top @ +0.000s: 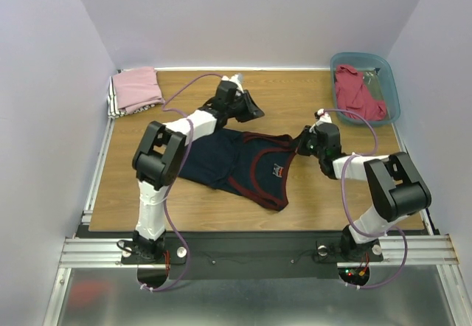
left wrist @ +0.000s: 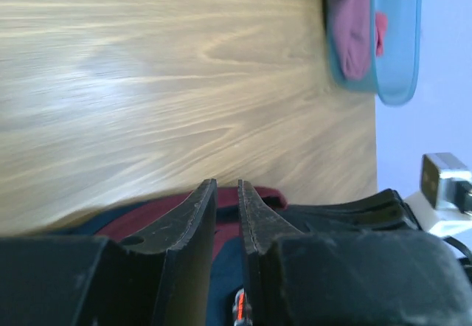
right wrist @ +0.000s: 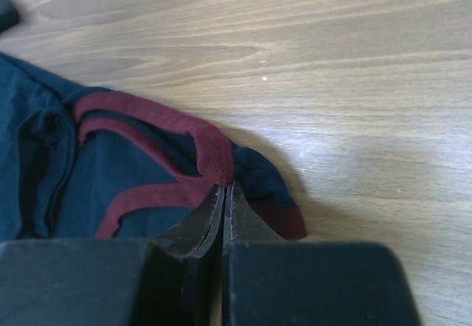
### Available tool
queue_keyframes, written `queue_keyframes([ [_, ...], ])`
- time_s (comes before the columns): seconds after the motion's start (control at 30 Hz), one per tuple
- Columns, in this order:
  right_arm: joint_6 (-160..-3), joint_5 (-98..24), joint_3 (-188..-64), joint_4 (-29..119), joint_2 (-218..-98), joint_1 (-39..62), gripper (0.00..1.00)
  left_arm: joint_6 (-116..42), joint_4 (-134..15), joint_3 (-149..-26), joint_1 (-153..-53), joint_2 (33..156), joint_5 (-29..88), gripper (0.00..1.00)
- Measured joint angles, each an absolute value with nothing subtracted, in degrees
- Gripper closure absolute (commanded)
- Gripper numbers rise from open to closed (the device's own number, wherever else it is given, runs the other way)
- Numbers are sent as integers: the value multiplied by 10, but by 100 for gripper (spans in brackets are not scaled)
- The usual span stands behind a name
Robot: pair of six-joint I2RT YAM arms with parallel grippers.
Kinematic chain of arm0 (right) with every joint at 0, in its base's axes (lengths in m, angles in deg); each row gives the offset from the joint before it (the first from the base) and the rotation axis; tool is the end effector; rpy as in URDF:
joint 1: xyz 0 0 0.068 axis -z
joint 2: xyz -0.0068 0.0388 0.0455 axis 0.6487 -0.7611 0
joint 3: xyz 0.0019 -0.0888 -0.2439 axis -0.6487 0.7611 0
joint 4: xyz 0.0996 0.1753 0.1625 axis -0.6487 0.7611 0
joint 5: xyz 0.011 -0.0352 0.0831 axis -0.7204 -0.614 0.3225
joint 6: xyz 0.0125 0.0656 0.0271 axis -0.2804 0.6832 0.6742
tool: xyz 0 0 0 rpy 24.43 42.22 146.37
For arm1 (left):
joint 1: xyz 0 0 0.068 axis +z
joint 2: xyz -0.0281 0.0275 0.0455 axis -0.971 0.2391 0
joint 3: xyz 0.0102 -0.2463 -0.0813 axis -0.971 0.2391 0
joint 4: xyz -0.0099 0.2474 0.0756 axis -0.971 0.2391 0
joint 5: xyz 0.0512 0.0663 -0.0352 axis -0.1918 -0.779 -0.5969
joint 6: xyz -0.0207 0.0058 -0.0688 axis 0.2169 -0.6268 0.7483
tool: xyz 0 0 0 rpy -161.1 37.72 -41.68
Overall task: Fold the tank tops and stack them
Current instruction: Fold the tank top
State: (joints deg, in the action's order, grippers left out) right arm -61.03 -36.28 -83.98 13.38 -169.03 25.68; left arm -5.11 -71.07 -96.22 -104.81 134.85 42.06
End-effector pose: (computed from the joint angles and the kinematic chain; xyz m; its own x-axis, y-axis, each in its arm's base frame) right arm 0.3122 0.0912 0.1279 -0.5665 0.3244 -0.7575 -0.1285 0.8732 0.4701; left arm 0.4140 -0.2504 0.2029 -0.7368 -0.3297 -0.5903 0.3220 0.5965 -0.7351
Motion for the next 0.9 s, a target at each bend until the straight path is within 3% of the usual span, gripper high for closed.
queue_keyframes([
  [0.57,-631,-369,-791,100,-1656,250,99,-54,-720,-1072,-1149,1514,458,70],
  [0.73,-629,-377,-790,99,-1648,250,74,-52,-729,-1072,-1159,1514,463,71],
  [0.9,-613,-397,-790,128,-1613,250,68,-53,-741,-1070,-1163,1514,463,71],
])
